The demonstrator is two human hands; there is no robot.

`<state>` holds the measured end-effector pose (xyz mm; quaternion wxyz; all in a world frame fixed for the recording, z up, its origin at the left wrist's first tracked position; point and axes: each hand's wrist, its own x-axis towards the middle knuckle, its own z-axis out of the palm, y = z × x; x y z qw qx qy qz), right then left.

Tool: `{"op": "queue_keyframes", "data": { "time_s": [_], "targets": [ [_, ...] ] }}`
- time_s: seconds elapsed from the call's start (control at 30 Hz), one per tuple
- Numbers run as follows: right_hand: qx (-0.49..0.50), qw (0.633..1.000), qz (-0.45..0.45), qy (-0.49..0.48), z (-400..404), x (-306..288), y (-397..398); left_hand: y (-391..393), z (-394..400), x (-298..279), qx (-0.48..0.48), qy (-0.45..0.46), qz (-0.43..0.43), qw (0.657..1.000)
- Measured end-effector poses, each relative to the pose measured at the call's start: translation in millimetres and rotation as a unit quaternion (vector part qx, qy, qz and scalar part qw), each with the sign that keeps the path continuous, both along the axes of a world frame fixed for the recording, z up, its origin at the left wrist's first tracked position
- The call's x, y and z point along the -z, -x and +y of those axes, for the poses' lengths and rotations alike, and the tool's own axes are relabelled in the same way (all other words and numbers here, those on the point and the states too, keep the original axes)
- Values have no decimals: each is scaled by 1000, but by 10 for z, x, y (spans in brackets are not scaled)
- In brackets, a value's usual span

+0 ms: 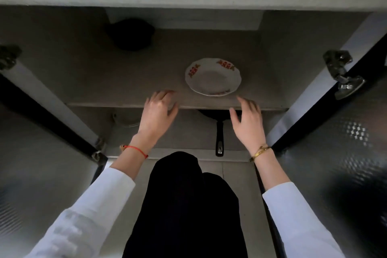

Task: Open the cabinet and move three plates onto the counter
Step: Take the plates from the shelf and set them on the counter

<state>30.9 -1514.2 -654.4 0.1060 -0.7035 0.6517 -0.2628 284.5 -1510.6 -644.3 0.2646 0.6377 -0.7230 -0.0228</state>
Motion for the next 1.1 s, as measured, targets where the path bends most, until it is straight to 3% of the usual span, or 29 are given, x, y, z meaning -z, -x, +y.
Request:
{"op": "queue_keyframes", "data": {
  "time_s": [0.3,0.6,0.97,1.1],
  "targets": [
    [17,1000,-16,18,-373,2,133,164,-260,37,-14,-18,40,999],
    [41,998,1,-57,-1008,33,182,224,-861,54,-68,-107,100,987],
    [36,990,-34,-131,-1344,105,219,357,-1368,156,-75,-205,70,974],
    [9,985,-79,-153,-1383,100,220,348,-1382,234,-72,-210,117,968]
  ]
}}
